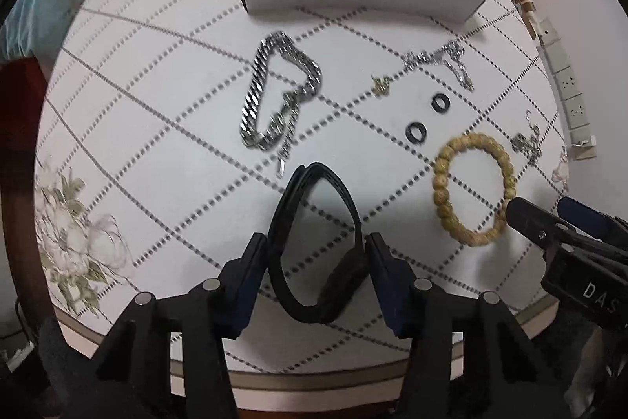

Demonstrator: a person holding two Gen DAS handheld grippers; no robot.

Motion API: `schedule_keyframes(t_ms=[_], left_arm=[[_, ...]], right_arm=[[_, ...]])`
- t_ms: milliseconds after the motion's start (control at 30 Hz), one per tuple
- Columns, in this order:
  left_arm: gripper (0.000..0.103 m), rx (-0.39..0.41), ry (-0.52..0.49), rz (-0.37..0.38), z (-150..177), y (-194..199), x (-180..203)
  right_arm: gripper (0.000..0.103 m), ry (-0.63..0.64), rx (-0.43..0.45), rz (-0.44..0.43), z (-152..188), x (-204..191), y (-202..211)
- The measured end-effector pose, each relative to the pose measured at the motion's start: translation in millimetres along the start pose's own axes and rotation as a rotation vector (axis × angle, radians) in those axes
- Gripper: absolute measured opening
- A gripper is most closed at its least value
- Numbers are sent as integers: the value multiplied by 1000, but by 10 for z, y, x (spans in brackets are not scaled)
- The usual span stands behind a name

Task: Organize jewelry
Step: 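Lower the left gripper onto the black watch band and close it, then grasp the wooden-bead bracelet with the right gripper while the left gripper holds the watch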

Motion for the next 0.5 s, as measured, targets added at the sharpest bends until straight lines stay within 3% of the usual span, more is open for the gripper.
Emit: schedule_keyframes(t_ms=[300,467,500], left_arm=[[46,43,55,-44,-88,-41,-289],[46,53,58,-44,-108,-36,-411],[46,55,60,-44,-119,-43,-404]], right_arm=[[62,36,28,13,-19,-184,-103],[34,66,71,38,-45,-269,-76],[20,72,82,38,-52,-289,-68]])
Point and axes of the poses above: each gripper's, at about its wrist camera, not at the fingertips, and y roughly against the way its jaws point, x to its right, z to its underside, the point moved 5 cm from there along -y, roughly the way its jaws point, and after that the axes turned 14 degrees about x, right-handed, at the moved point
